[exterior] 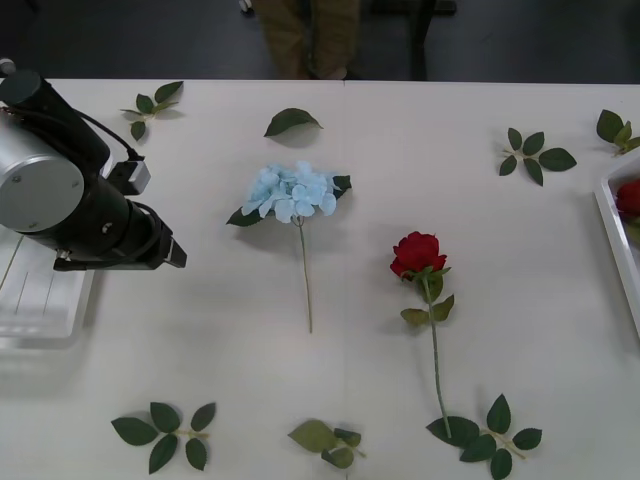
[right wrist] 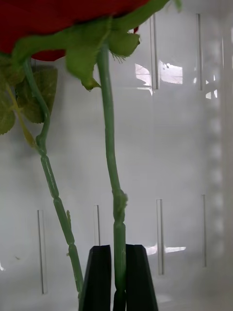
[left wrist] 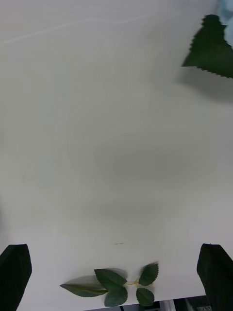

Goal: Place the red flowers into the right box and the blue flowers into the left box. If a person shows an open palm, hand one flower to the person first, then continue sorting.

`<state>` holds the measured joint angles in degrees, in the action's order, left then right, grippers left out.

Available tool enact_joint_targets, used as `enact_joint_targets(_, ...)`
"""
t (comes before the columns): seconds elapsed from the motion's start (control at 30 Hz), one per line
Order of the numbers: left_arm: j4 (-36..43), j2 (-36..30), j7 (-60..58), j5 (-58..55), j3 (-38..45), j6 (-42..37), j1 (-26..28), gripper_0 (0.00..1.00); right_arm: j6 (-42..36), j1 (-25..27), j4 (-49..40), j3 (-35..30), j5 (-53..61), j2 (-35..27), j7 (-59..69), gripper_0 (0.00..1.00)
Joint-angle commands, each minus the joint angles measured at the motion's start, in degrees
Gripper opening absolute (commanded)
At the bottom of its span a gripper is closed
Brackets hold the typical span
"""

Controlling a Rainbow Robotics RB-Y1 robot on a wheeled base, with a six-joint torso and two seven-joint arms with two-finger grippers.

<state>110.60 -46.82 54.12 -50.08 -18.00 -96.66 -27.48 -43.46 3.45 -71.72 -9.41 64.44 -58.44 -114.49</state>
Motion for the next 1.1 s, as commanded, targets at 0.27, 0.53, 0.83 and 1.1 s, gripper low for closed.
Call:
enact_joint_targets(0.27, -12.07, 11.31, -21.34, 7.54, -12.50, -1.95, -16.55, 1.00, -0.04, -1.34, -0.09, -1.66, 3.24, 0.44, -0.83, 1.00)
enact_joint_targets(0.53, -23.50, 21.95, -23.36, 16.77, -16.01, 4.11, -19.80, 1.00, -19.55, -1.78, -5.98, -11.86, 12.29, 0.44, -2.14, 1.00)
enact_joint_targets(0.83, -26.40, 28.72, -24.59, 21.34, -18.48, 4.81, -21.21, 1.00, -32.91, -6.97, -11.78, -11.51, 26.09, 1.67, 4.45, 1.00)
enact_joint_targets(1.1, -29.12, 30.65, -25.56, 23.10, -23.92, 9.65, -21.12, 1.00, -30.63, -7.76, -26.19, -4.56, 10.71, 10.45, 18.42, 1.00)
